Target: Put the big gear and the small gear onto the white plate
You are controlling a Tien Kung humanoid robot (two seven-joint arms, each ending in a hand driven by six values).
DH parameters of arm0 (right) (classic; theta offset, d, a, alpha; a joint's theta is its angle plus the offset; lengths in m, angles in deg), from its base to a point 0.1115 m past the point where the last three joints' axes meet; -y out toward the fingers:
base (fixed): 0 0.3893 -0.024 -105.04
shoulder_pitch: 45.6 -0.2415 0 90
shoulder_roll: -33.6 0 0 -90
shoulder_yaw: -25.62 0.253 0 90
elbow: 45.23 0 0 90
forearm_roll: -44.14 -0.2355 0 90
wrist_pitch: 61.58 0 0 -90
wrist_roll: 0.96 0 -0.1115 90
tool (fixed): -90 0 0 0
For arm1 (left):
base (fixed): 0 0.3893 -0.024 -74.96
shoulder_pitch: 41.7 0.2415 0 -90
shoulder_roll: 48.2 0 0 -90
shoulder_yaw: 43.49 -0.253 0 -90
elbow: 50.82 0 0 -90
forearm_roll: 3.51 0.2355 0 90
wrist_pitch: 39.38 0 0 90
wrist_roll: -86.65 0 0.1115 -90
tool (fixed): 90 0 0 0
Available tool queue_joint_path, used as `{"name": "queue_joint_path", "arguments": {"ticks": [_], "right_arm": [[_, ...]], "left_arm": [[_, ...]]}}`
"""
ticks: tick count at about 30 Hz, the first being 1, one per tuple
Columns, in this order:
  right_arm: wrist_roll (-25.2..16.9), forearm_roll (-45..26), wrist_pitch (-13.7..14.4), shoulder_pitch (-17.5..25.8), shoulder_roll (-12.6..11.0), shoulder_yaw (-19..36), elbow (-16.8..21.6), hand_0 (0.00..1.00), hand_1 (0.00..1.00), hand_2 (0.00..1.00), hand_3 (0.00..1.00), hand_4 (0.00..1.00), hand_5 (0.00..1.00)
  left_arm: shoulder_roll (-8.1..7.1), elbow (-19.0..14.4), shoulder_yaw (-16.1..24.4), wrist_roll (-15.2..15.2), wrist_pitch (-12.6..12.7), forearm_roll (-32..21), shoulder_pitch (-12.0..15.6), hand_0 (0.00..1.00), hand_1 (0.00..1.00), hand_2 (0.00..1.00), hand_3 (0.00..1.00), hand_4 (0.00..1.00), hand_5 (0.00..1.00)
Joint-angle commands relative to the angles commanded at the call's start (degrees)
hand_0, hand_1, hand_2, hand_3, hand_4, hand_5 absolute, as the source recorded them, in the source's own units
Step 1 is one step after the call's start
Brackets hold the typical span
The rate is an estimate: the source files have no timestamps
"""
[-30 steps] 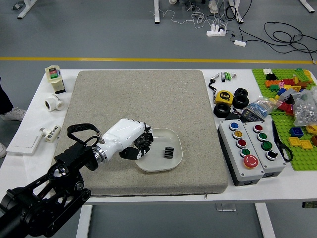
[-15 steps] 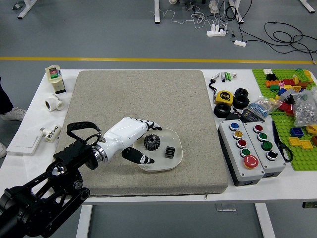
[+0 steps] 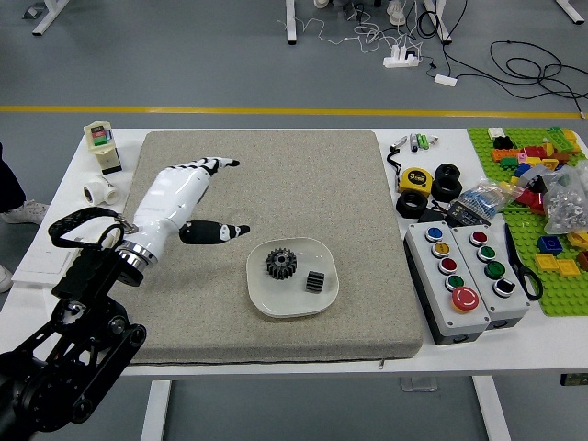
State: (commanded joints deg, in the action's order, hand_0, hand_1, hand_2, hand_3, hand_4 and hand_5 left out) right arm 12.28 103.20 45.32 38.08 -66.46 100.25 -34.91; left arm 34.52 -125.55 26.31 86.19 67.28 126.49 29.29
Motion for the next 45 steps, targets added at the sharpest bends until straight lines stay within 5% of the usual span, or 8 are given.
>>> {"name": "queue_joint_path", "arguments": {"ticks": [3, 6, 9, 14, 15, 19, 29, 45], "right_arm": [[-0.02, 0.31, 0.01, 0.02, -0.01, 0.25, 0.0, 0.609, 0.613, 0.706, 0.574, 0.781, 0.711], [-0.09, 0.46, 0.01, 0.12, 0.0, 0.48, 0.0, 0.609, 0.613, 0.706, 0.574, 0.781, 0.711], [-0.13, 0.59, 0.0, 0.24, 0.01, 0.7, 0.0, 0.61, 0.613, 0.705, 0.575, 0.781, 0.712], [-0.09, 0.65, 0.01, 0.49, 0.08, 0.69, 0.0, 0.61, 0.613, 0.705, 0.575, 0.781, 0.712], [-0.06, 0.72, 0.01, 0.57, 0.1, 0.66, 0.0, 0.611, 0.613, 0.706, 0.576, 0.781, 0.713], [0.06, 1.05, 0.02, 0.87, 0.23, 0.72, 0.0, 0.611, 0.613, 0.706, 0.576, 0.781, 0.713], [0.02, 2.04, -0.1, 1.38, 0.44, 1.6, 0.0, 0.611, 0.614, 0.704, 0.575, 0.781, 0.713], [-0.03, 1.99, -0.11, 0.99, 0.33, 1.85, 0.0, 0.609, 0.613, 0.704, 0.574, 0.78, 0.715]], "left_arm": [[0.39, 0.53, 4.34, 1.45, 2.74, 0.0, 0.81, 0.733, 0.792, 0.911, 0.846, 0.905, 0.468], [0.89, 0.15, 9.79, 5.22, 0.36, -7.03, 2.37, 0.733, 0.792, 0.911, 0.846, 0.905, 0.468], [0.8, -0.52, 14.96, 6.1, -4.52, -14.48, 3.57, 0.717, 0.745, 0.848, 0.801, 0.881, 0.628], [0.1, -1.29, 20.32, 2.39, -13.38, -25.9, 5.85, 0.717, 0.745, 0.848, 0.801, 0.881, 0.628], [0.0, -1.35, 21.28, 1.75, -15.63, -28.5, 6.39, 0.655, 0.71, 0.813, 0.788, 0.891, 0.825], [0.22, -1.77, 24.56, 0.85, -20.96, -38.19, 8.37, 0.655, 0.71, 0.813, 0.788, 0.891, 0.825], [1.84, -1.58, 28.35, 1.58, -23.09, -60.31, 11.19, 0.676, 0.726, 0.823, 0.795, 0.916, 0.917], [2.11, -1.53, 26.91, 1.29, -23.83, -59.73, 10.9, 0.704, 0.739, 0.829, 0.798, 0.918, 0.94]]}}
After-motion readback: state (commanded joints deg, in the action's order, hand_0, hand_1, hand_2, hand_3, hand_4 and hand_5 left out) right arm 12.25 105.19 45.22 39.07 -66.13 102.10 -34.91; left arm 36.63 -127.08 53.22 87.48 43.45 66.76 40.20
